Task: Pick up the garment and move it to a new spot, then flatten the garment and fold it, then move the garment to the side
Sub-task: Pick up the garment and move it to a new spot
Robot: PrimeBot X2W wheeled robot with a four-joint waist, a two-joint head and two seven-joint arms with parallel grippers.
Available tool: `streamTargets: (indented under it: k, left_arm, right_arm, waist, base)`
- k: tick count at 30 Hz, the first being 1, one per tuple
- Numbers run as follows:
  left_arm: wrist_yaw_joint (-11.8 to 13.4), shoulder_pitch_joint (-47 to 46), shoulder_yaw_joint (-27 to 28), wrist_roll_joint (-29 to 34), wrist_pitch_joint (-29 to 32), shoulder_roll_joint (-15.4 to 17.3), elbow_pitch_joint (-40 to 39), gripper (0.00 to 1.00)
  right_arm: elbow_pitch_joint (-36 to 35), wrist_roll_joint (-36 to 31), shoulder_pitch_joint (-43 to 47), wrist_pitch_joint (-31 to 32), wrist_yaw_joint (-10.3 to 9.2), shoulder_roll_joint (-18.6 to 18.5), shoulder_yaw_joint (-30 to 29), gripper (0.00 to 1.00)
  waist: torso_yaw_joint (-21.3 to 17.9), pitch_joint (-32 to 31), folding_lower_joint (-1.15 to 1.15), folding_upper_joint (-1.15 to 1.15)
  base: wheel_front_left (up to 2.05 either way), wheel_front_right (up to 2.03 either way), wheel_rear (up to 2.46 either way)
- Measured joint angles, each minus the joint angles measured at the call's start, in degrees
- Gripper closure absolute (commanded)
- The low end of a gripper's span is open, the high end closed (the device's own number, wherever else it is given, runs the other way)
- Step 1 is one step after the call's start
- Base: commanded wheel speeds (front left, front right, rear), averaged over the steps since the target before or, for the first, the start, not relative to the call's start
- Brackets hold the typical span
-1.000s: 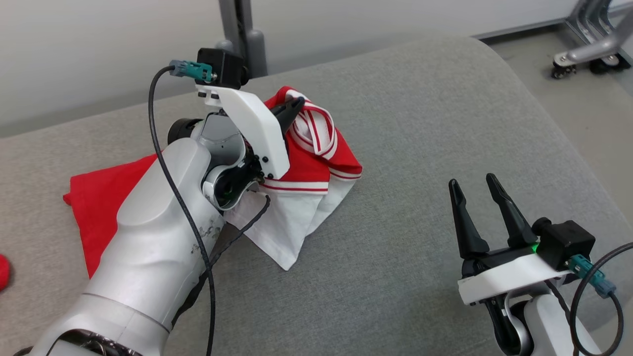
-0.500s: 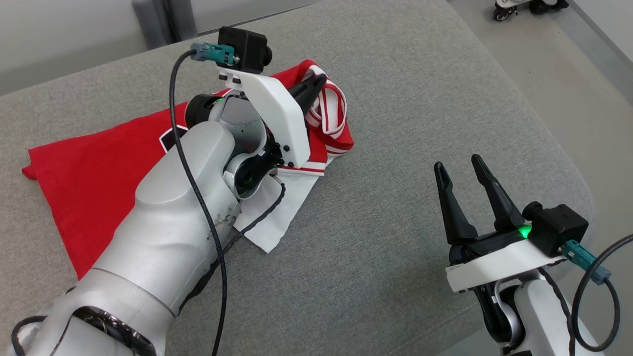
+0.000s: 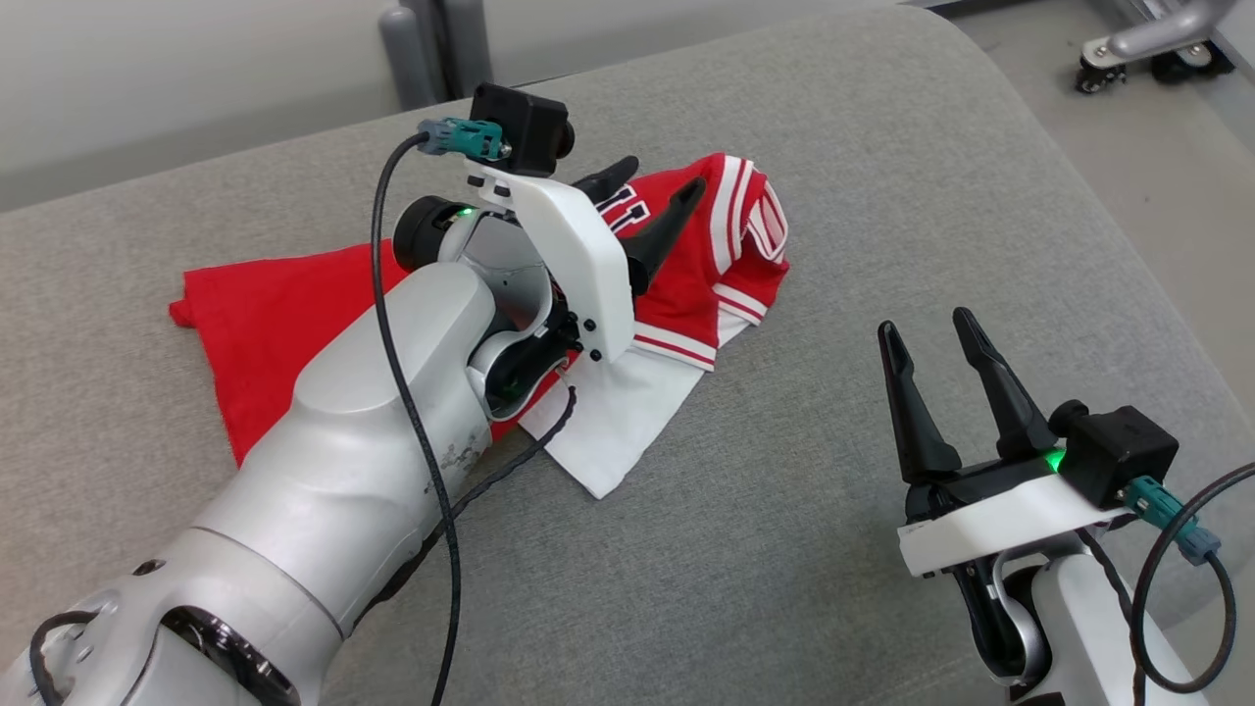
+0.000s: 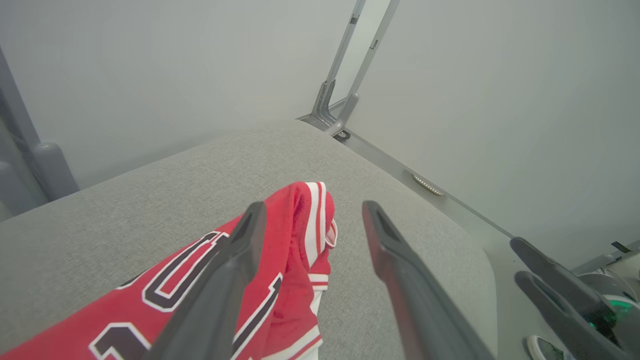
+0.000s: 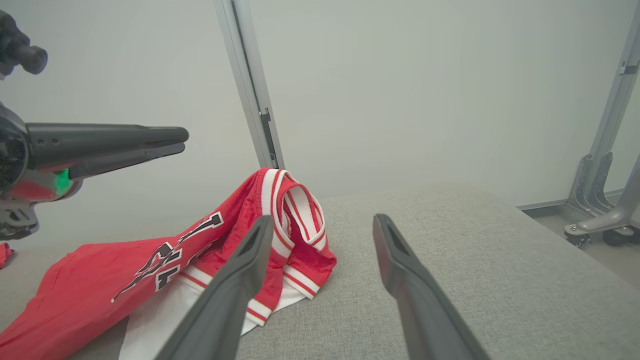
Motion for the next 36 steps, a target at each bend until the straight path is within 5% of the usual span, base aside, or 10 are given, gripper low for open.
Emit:
streamTargets:
  k: [15, 21, 31, 36]
  left_arm:
    - [0.1, 5.1, -4.1, 4.2, -18.1, 6.6, 0.2, 0.0]
    - [3.2, 8.8, -1.8, 8.1, -20.2, 10.3, -3.7, 0.0]
    - [11.0, 27.8, 15.0, 17.4, -20.4, 18.9, -23.5, 0.0]
    - [13.7, 37.4, 24.3, 22.4, -20.4, 19.7, -31.3, 0.0]
  right_arm:
    - [1.2, -4.1, 4.3, 0.0, 0.0, -0.4, -3.1, 0.0]
    - [-0.3, -4.1, 8.2, 0.0, 0.01, -1.4, -4.1, 0.0]
    - [-2.7, -4.1, 10.6, 0.0, 0.01, -1.7, -4.8, 0.0]
    - [-4.5, -4.3, 11.3, 0.0, 0.01, -1.8, -5.5, 0.0]
  waist:
    - [10.5, -6.0, 0.0, 0.0]
    - [14.5, -8.4, 0.0, 0.0]
    - [16.5, -10.9, 0.0, 0.0]
    - [16.3, -11.6, 0.0, 0.0]
  base:
    - [0.0, 0.0, 0.0]
    - [0.0, 0.0, 0.0]
    - [0.0, 0.0, 0.0]
    - [0.0, 0.0, 0.0]
